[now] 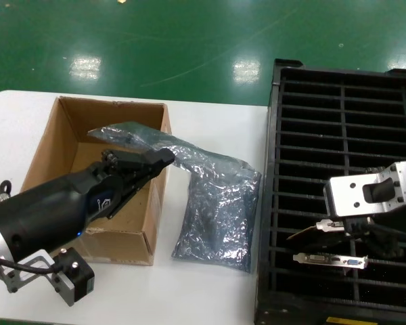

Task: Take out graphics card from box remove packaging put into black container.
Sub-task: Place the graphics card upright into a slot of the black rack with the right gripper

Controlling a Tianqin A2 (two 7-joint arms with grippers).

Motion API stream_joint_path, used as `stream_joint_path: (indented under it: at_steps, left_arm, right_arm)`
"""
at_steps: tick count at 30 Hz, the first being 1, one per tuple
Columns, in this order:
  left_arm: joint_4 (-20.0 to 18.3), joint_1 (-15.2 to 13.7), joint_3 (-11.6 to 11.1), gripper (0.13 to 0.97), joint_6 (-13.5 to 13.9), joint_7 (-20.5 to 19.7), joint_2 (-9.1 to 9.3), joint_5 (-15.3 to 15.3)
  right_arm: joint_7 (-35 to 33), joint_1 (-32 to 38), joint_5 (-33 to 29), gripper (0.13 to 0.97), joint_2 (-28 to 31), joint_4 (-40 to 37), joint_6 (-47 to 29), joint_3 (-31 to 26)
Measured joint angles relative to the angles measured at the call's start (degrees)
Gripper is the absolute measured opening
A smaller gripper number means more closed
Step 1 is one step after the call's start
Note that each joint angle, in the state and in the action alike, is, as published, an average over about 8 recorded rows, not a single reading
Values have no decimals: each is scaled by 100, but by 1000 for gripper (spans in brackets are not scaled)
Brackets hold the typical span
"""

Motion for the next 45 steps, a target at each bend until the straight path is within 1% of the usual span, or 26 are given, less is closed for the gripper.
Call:
stream_joint_path:
  at_steps: [10, 21, 32, 41, 45]
  left_arm:
    - [0, 0, 0, 140, 0, 0, 0, 0]
    - [0, 0, 0, 140, 0, 0, 0, 0]
    - [0, 0, 0, 140, 0, 0, 0, 0]
    - [0, 0, 0, 140, 0, 0, 0, 0]
    - [0, 0, 0, 140, 0, 0, 0, 0]
  right_arm:
    - [27, -24, 48, 188, -162, -468, 1, 39]
    - [52, -208, -80, 188, -335, -898, -1, 297]
    - [-59, -352, -224, 188, -438, -1074, -1, 423]
    - [-90, -360, -217, 230, -413, -902, -1, 419]
    - [-74, -352, -199, 284, -383, -787, -1, 416]
